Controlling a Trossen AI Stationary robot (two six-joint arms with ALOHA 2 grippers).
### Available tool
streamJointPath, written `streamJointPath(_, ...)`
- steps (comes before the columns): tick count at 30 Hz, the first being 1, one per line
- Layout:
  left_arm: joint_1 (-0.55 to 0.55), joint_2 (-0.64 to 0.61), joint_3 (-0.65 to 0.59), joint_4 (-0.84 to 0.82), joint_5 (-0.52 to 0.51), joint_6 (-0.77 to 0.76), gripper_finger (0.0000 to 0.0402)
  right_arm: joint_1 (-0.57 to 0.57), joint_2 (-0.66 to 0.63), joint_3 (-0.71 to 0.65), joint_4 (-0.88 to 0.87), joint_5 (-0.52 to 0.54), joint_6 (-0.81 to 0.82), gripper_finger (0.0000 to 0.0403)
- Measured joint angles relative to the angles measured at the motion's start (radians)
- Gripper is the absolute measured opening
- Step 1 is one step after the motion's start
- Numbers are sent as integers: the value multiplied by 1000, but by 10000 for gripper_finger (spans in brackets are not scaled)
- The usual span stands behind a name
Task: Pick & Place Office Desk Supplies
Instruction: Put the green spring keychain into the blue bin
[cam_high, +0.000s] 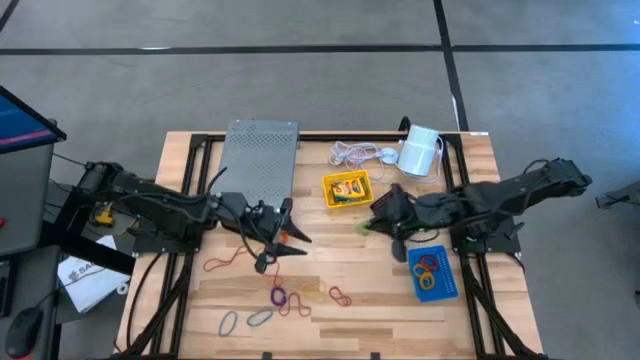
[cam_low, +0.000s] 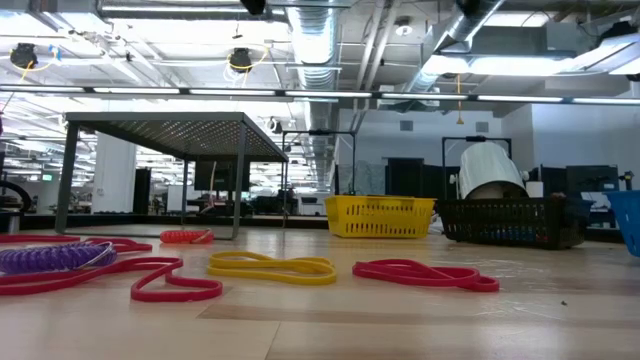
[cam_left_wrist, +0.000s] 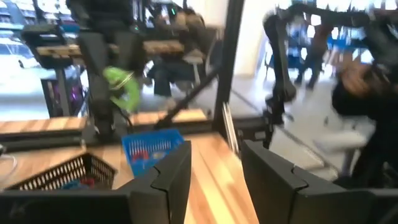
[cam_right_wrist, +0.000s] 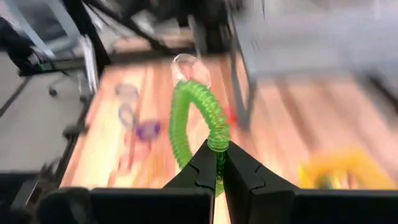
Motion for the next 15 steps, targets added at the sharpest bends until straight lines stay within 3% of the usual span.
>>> streamJointPath(9,-40,-23,0,-187,-11,7,122,125,-145,25,-604,24,540,5)
streamJointPath(12,-40,-21,0,-263,-92,2,117,218,-139,8,-751,26,739,5)
streamJointPath(15,-39,-20,0,-306,-165,0,112,316,-127,-42,-783,21,898,5)
